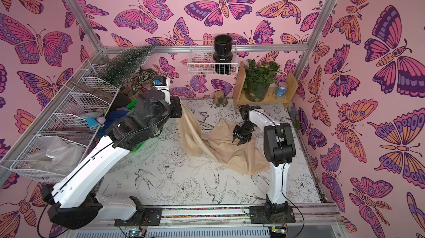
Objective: Fold and stack t-shirts
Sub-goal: Flatten out the T-shirt at the center of the board.
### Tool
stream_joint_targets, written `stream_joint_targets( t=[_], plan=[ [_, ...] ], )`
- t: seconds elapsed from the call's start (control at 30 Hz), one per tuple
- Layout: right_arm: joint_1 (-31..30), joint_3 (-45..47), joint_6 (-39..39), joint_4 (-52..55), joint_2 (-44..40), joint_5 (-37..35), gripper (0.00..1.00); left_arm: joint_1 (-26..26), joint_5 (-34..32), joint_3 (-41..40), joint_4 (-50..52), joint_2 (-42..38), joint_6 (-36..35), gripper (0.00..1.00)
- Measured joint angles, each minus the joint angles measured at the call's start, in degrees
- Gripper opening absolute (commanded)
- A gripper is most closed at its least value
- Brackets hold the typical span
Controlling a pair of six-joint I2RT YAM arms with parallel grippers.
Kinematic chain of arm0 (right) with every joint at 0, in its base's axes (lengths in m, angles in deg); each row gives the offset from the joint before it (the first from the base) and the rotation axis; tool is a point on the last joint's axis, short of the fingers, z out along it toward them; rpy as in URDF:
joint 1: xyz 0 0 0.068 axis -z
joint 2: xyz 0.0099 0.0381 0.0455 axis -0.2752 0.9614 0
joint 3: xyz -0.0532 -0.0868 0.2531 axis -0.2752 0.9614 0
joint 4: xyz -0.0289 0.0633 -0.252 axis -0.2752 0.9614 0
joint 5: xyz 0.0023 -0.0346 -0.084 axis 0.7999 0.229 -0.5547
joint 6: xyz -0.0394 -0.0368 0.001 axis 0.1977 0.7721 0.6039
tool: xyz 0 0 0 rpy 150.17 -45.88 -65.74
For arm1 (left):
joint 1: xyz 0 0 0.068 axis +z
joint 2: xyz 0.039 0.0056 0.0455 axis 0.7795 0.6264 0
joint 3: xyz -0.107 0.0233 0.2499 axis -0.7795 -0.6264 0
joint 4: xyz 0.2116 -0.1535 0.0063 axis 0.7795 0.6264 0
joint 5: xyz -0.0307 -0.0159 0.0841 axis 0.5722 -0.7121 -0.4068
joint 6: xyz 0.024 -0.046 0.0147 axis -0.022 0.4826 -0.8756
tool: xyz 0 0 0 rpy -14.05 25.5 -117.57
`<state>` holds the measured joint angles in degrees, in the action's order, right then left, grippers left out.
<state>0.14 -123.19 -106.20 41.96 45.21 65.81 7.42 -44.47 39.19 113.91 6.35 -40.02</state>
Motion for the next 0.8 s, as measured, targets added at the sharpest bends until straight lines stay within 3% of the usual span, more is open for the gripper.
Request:
stream_joint_targets(
  t=[0.5,0.8],
  plan=[
    [0.9,5.7,1.6,-0.1,0.0,-1.9,0.37,0.0,-0.2,-0.9,0.0,-1.0,0.4,0.00],
    [2.1,2.4,1.5,-0.2,0.3,-3.0,0.35,0.0,0.1,-0.8,0.0,-0.8,0.4,0.00]
  ],
)
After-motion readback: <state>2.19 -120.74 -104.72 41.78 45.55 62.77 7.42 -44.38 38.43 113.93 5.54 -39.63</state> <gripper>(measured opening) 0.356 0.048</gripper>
